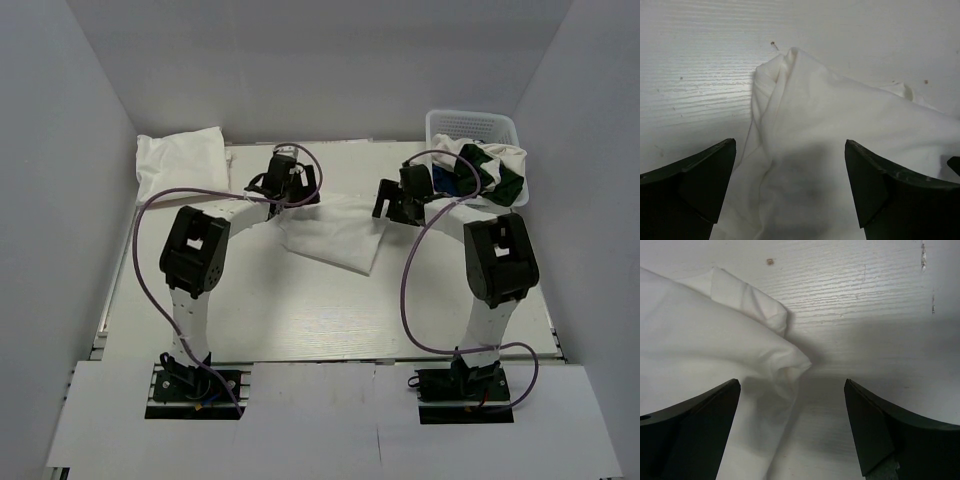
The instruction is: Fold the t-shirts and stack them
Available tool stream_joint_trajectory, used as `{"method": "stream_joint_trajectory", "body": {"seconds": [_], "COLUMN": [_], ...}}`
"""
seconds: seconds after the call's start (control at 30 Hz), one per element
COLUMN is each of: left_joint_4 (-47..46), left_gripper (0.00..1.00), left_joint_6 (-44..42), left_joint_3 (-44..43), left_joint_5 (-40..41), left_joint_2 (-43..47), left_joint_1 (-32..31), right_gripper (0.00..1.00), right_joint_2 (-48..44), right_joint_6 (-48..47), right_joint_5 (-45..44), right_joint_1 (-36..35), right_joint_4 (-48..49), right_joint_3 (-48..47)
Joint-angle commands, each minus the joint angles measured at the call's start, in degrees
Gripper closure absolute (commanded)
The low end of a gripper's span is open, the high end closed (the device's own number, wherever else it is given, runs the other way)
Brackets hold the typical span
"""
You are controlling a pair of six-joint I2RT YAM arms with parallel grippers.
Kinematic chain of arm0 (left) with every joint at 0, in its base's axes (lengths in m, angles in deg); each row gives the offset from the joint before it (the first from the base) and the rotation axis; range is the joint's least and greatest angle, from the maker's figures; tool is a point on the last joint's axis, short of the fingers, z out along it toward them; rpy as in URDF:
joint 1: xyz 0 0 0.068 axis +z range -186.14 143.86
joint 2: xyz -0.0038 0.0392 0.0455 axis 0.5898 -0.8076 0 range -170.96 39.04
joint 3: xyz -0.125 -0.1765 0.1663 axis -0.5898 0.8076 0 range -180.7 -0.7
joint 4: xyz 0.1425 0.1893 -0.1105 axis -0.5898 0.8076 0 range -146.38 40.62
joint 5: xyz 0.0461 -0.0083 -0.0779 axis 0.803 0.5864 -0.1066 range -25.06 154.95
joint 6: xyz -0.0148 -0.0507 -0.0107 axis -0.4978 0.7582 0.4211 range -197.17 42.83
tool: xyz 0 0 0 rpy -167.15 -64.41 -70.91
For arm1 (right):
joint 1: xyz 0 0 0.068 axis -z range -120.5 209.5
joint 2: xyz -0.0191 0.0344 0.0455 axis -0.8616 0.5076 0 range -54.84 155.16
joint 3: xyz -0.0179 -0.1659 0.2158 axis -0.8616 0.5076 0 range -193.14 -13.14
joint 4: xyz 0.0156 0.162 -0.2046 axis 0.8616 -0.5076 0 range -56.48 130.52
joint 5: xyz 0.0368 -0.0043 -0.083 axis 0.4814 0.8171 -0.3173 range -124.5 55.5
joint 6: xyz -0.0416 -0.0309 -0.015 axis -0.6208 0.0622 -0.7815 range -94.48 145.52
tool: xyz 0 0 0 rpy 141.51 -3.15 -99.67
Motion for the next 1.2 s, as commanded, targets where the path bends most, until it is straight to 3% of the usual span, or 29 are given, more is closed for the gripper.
{"method": "stream_joint_trajectory", "body": {"seconds": [0.0, 0.13, 0.47, 0.53, 0.77, 0.87, 0.97, 1.17], "left_joint_4": [3.72, 6.11, 9.28, 9.28, 11.64, 13.49, 14.72, 14.21], "left_gripper": [0.0, 0.0, 0.0, 0.04, 0.25, 0.5, 0.97, 1.0], "left_joint_6": [-0.45, -0.45, -1.05, -2.38, -6.51, -7.83, -7.83, -9.22], "left_joint_3": [0.76, 2.59, 8.76, 8.76, 4.03, 2.08, 1.55, -0.56], "left_joint_5": [-2.95, -9.18, -3.75, -4.89, -4.19, -2.97, -1.3, 16.77], "left_joint_2": [6.26, 6.26, 3.97, 3.27, -2.08, -4.37, -4.99, 0.79], "left_joint_1": [0.16, 0.16, -1.07, -2.12, -5.9, -7.3, -7.83, -7.83], "right_gripper": [0.1, 0.1, 0.1, 0.1, 0.1, 0.1, 0.1, 0.1], "right_joint_2": [-6.13, -9.65, -13.25, -13.08, -12.99, -14.05, -15.54, -21.58], "right_joint_6": [-0.61, -0.7, 0.26, 0.44, 0.79, 0.88, 0.97, 0.62], "right_joint_5": [1.42, 2.82, 7.21, 7.49, 8.89, 8.37, 6.87, 3.8], "right_joint_1": [-0.28, -0.28, -0.63, -0.72, -0.72, -0.63, -0.63, -0.63], "right_joint_4": [0.56, 1.96, 2.67, 3.02, 5.13, 5.92, 6.97, 11.8], "right_joint_3": [-0.11, 4.36, 9.38, 9.56, 10.43, 11.58, 12.81, 18.77]}}
